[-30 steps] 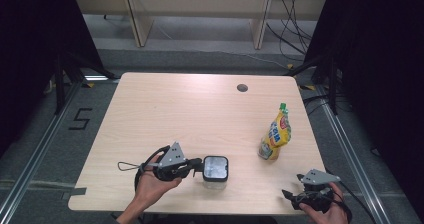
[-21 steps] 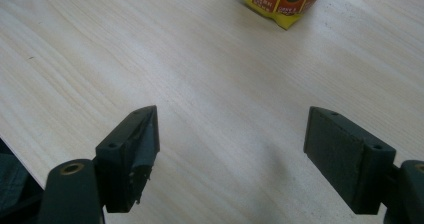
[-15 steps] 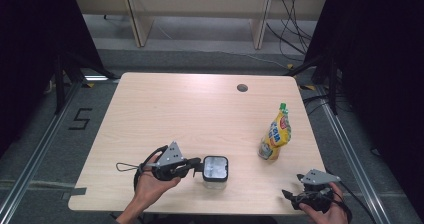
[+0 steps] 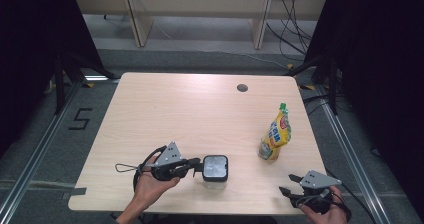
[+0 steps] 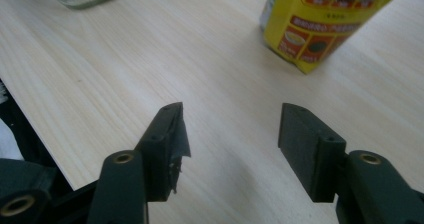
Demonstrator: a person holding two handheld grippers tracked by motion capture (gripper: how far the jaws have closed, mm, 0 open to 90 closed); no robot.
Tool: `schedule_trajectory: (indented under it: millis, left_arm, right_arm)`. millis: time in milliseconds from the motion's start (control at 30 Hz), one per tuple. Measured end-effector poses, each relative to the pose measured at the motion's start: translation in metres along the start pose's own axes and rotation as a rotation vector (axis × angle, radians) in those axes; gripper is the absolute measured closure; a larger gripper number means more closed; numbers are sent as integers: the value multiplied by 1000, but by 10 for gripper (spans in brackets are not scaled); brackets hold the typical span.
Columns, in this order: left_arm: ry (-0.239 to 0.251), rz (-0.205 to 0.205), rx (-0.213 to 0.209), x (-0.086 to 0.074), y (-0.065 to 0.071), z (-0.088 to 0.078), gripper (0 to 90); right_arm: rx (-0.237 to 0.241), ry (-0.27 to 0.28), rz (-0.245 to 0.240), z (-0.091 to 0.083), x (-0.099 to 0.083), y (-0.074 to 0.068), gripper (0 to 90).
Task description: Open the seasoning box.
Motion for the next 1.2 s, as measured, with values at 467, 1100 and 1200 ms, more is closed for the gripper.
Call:
schedule_trajectory:
  millis: [467, 1100, 1200]
  left_arm:
    - [-38, 14, 11, -10, -2, 2, 891]
    - [37, 4, -13, 5, 2, 1, 885]
    - [27, 16, -15, 4, 2, 3, 885]
  right_arm:
    - [123, 163, -57, 9, 37, -30, 759]
    - [221, 193, -133, 50, 77, -61, 865]
    - [235, 194, -157, 54, 79, -62, 866]
Point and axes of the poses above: each handheld gripper's, and its own axes: z roughly forward along the jaws, x roughly out of its top, y roughly to its right, the point moved 5 cm from there along z, roughly forward along the jaws, and after that the axes turned 9 degrees about y, right-handed, at the moved point
